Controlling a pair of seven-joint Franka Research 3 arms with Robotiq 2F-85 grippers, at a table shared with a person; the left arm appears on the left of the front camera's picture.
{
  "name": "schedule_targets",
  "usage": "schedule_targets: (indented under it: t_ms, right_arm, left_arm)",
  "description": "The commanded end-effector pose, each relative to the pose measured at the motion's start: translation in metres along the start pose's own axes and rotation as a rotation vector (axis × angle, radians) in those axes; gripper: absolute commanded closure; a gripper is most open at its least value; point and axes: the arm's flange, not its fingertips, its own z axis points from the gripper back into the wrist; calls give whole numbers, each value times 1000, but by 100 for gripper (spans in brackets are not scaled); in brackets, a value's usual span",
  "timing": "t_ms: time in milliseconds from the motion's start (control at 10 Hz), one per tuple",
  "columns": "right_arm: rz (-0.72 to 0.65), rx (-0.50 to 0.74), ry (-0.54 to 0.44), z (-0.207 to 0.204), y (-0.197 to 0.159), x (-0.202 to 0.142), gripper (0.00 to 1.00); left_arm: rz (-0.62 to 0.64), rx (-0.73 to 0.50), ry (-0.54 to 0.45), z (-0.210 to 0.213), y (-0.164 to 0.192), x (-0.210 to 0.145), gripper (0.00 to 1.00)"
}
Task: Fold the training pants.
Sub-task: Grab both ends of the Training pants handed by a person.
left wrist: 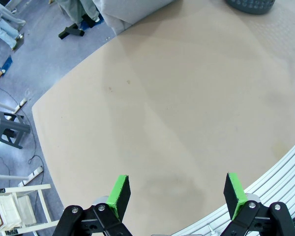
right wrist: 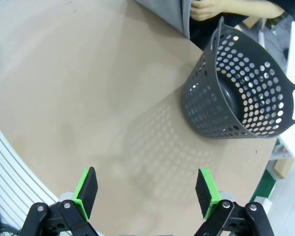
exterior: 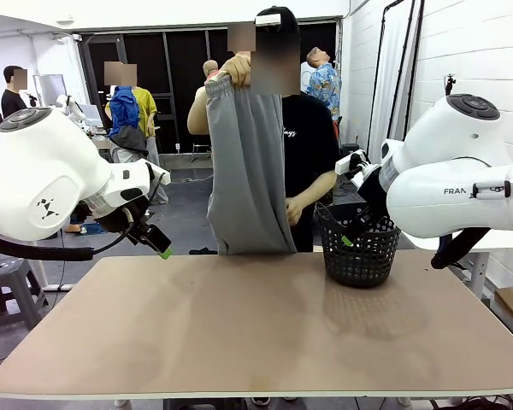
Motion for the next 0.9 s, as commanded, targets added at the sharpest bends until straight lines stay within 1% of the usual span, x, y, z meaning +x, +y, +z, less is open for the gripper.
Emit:
schedule_targets:
  t_ms: [0,800]
  right_arm:
    - [-3,-7,-6,0,-1,1,0]
    - [-3,-7,-6,0,-1,1,0]
  left_arm:
    - [-11,-2,-4,-2,1,0,0]
    - [-11,-2,-4,-2,1,0,0]
